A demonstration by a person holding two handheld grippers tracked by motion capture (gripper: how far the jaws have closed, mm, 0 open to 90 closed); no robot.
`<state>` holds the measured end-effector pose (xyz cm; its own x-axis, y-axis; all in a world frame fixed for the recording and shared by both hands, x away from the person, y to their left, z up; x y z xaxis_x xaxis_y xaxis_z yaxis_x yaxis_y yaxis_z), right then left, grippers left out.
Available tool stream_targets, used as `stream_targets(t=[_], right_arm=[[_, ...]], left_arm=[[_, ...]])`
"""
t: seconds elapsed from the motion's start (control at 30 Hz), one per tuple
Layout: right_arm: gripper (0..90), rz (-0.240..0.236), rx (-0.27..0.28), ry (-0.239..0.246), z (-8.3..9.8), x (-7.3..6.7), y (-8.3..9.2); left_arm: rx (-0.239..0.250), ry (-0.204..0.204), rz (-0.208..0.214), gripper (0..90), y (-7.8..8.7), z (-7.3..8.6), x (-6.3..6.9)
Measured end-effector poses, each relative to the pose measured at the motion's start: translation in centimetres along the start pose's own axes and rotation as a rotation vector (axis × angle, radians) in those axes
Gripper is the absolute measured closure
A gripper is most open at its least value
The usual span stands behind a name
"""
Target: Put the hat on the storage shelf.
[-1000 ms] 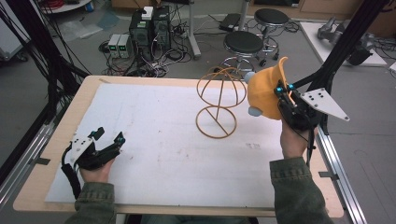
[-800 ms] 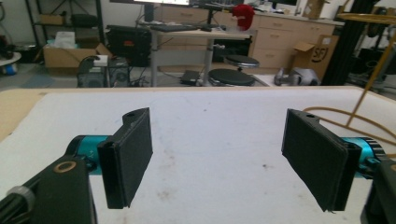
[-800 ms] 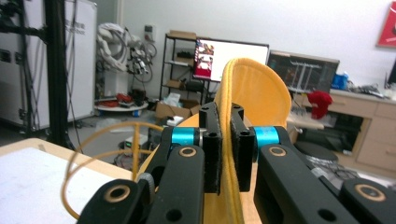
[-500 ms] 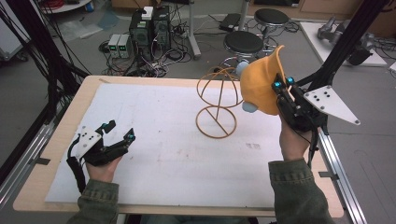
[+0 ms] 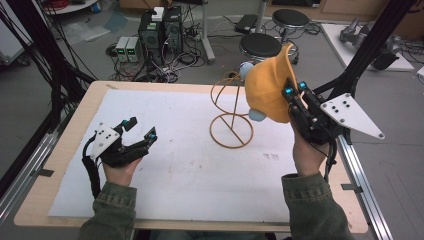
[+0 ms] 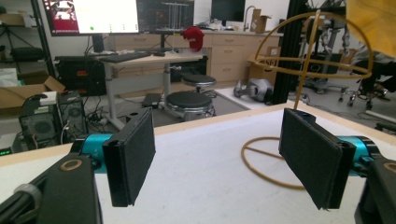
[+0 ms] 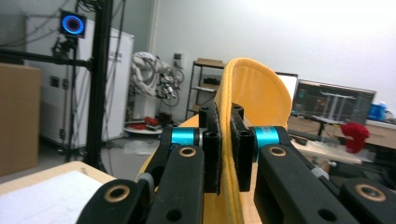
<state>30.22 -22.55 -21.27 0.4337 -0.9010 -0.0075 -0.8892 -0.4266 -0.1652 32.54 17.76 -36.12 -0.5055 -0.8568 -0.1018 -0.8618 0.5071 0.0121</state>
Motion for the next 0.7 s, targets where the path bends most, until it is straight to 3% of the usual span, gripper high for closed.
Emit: stream_targets(t=[0.17,0.43,0.7], right_arm=[[85.8,-0.035,0.009,-0.011,-0.1,-1.1,0.0],[85.8,-0.099,0.019,0.011,0.2,-4.0,-0.2],[85.8,-0.152,0.041,0.021,-0.3,-6.1,-0.2]], left_arm=[[0.012,0.003,0.006,28.2,-0.3,-0.4,0.1],[0.021,0.018,0.023,28.5,-0.6,-1.1,0.2],[0.060,0.022,0.049,28.7,-1.0,-3.5,0.2]])
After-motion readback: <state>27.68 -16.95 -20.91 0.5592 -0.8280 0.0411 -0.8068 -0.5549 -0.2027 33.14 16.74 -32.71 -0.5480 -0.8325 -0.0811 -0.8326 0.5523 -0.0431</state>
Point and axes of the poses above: each handheld gripper's, and its own axes: y roughly backward along the jaws, z roughly out of its underside, x roughly to its right, the point moved 4 cm from there along -y, roughly forward along the jaws, and after that the axes turned 8 degrees about -y, right-handed, at the moved point
